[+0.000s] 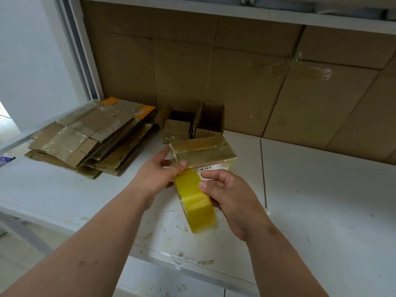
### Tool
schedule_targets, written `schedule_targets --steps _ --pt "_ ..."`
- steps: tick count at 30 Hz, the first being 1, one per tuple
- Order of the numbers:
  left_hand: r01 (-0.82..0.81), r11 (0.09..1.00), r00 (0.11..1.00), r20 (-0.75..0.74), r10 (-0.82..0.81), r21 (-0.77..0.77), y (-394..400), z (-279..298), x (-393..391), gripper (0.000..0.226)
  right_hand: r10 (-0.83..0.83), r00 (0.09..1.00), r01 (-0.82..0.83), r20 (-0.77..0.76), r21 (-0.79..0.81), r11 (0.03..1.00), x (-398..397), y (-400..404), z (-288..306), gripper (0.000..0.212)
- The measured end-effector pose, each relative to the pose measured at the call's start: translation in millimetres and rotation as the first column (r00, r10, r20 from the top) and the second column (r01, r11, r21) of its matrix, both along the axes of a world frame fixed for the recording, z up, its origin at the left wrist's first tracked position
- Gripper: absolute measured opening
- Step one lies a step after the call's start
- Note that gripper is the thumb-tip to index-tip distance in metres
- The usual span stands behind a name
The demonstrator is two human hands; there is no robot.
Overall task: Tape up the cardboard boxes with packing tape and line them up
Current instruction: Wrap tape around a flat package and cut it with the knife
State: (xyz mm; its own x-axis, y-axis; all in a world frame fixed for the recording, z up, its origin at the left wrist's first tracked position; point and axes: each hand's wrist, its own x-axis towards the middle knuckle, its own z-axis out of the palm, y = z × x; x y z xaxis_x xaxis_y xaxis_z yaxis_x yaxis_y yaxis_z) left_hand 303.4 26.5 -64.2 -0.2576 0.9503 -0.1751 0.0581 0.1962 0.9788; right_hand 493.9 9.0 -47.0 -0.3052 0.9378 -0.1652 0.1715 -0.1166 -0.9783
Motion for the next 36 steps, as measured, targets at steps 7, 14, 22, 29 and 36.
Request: schedule_targets --steps 7,14,22,29,36 --pt "-0.034 0.995 0.972 -0.228 0.055 0.098 3 -5 1 0.066 0.192 0.980 -0.190 0.046 -0.049 0.981 6 -5 -18 0.038" --pt "0.015 1.000 0.957 -0.290 -0.010 0.015 5 -2 -9 0.072 0.305 0.952 -0.306 -0.027 -0.045 0.951 6 -11 -26 0.039" --pt "0.032 0.999 0.964 -0.266 -0.026 0.019 -1 12 4 0.067 0.342 0.916 -0.364 -0.209 -0.076 0.928 17 -24 -37 0.045" --pt "0.004 1.000 0.990 0.142 -0.004 0.004 -22 14 14 0.068 0.366 0.914 -0.379 -0.175 -0.048 0.924 20 -23 -36 0.044" --pt "-0.055 0.993 0.972 0.221 0.076 -0.101 -43 7 28 0.021 0.372 0.924 -0.375 -0.091 -0.026 0.927 25 -18 -32 0.029"
